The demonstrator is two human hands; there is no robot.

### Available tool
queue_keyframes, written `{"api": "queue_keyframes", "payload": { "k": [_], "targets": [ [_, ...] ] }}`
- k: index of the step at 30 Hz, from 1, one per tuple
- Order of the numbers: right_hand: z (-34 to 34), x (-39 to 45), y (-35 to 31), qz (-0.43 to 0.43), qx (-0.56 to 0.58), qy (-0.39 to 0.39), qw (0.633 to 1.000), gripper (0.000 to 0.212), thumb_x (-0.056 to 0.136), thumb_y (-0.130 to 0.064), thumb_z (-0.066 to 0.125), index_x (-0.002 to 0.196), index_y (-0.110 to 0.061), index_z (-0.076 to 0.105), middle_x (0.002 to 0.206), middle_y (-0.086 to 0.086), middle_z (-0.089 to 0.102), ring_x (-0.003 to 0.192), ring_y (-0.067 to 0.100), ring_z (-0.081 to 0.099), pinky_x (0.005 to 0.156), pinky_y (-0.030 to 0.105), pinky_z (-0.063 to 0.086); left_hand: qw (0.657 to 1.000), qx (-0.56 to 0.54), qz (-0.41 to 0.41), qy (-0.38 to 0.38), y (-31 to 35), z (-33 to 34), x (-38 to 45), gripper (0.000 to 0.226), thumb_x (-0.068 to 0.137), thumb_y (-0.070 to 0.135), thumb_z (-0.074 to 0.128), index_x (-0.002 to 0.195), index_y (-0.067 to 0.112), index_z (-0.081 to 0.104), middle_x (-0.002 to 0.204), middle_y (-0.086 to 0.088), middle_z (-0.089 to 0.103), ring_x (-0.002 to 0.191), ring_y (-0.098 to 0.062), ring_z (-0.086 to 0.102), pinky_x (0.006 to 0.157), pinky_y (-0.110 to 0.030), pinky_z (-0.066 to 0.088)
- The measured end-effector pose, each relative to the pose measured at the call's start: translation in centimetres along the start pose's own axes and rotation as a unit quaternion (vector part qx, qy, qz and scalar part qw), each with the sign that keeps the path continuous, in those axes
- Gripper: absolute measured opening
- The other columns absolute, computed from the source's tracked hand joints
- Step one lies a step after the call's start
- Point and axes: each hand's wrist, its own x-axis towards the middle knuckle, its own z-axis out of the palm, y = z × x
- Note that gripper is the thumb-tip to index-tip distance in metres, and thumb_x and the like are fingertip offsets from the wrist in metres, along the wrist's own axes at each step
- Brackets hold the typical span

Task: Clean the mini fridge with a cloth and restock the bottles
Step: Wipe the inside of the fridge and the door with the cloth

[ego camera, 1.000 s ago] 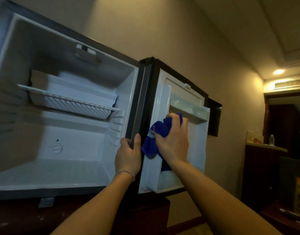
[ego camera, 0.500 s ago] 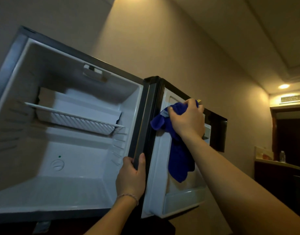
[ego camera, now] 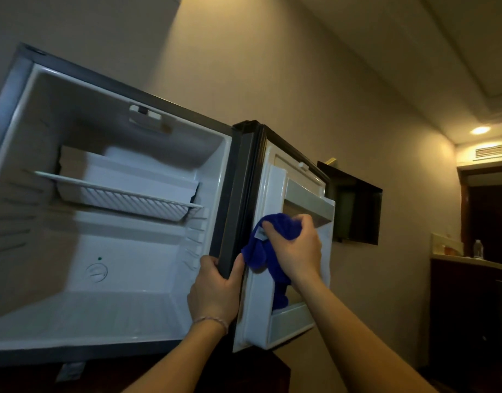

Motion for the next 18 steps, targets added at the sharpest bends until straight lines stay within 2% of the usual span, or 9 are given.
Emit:
{"api": "queue_keyframes", "payload": {
  "k": [3, 7, 9, 11, 14, 16, 18],
  "targets": [
    [-0.4, -0.7, 0.1, -0.007, 0.025, -0.026, 0.999, 0.041, 0.080, -0.043, 0.080, 0.104, -0.033, 0.049, 0.106, -0.007, 0.059, 0.095, 0.011, 0.061, 0.079, 0.034, 0.056, 1.000, -0.010, -0.010, -0.004, 0.2, 0.0, -0.4, 0.070, 0.082, 0.074, 0.050, 0.124, 0.019, 0.045, 0.105, -0.006, 0.063, 0.094, -0.027, 0.060, 0.073, -0.036, 0.043],
    [-1.1, -1.2, -0.1, -0.020, 0.055, -0.045, 0.997, 0.035, 0.081, -0.033, 0.081, 0.095, -0.036, 0.048, 0.097, -0.014, 0.060, 0.089, 0.005, 0.060, 0.077, 0.028, 0.054, 0.999, -0.032, -0.005, 0.000, -0.1, 0.1, -0.3, 0.063, 0.087, 0.062, 0.057, 0.129, 0.017, 0.048, 0.116, -0.009, 0.064, 0.103, -0.030, 0.060, 0.078, -0.036, 0.046],
    [-1.4, -1.4, 0.3, -0.040, 0.056, -0.052, 0.996, 0.036, 0.080, -0.032, 0.082, 0.098, -0.036, 0.050, 0.101, -0.014, 0.060, 0.093, 0.003, 0.059, 0.078, 0.026, 0.053, 0.999, -0.047, 0.009, 0.002, -0.2, 0.1, -0.2, 0.058, 0.089, 0.055, 0.058, 0.130, 0.014, 0.051, 0.117, -0.011, 0.065, 0.104, -0.030, 0.061, 0.081, -0.037, 0.048],
    [-1.8, -1.4, 0.6, -0.071, 0.053, -0.068, 0.994, 0.038, 0.080, -0.031, 0.082, 0.101, -0.035, 0.051, 0.104, -0.012, 0.060, 0.094, 0.000, 0.058, 0.076, 0.017, 0.049, 0.998, -0.057, 0.024, 0.000, -0.3, -0.1, -0.1, 0.053, 0.092, 0.049, 0.059, 0.130, 0.012, 0.054, 0.115, -0.013, 0.066, 0.102, -0.029, 0.061, 0.081, -0.036, 0.048],
    [-3.3, -1.0, 0.7, -0.154, 0.031, -0.085, 0.984, 0.036, 0.082, -0.027, 0.081, 0.104, -0.033, 0.053, 0.108, -0.009, 0.057, 0.094, -0.003, 0.057, 0.074, 0.011, 0.048, 0.995, -0.084, 0.042, -0.017, -0.4, -0.4, -0.2, 0.064, 0.089, 0.058, 0.051, 0.130, 0.009, 0.055, 0.114, -0.014, 0.065, 0.104, -0.028, 0.061, 0.083, -0.036, 0.049],
    [-4.9, -0.2, 0.6, -0.203, -0.005, -0.067, 0.977, 0.039, 0.084, -0.024, 0.078, 0.112, -0.031, 0.052, 0.117, -0.010, 0.050, 0.094, -0.005, 0.054, 0.074, 0.009, 0.047, 0.994, -0.093, 0.043, -0.025, -0.5, -0.5, -0.2, 0.068, 0.088, 0.063, 0.045, 0.129, 0.011, 0.055, 0.115, -0.010, 0.065, 0.106, -0.025, 0.061, 0.088, -0.039, 0.050],
    [-6.4, 1.0, 1.0, -0.206, -0.046, -0.029, 0.977, 0.045, 0.086, -0.023, 0.075, 0.122, -0.029, 0.049, 0.125, -0.010, 0.041, 0.093, -0.002, 0.051, 0.071, 0.008, 0.042, 0.994, -0.099, 0.038, -0.035, -0.3, -0.5, -0.3, 0.058, 0.093, 0.060, 0.044, 0.123, 0.013, 0.057, 0.110, -0.005, 0.066, 0.102, -0.020, 0.062, 0.083, -0.033, 0.051]
  ]
}}
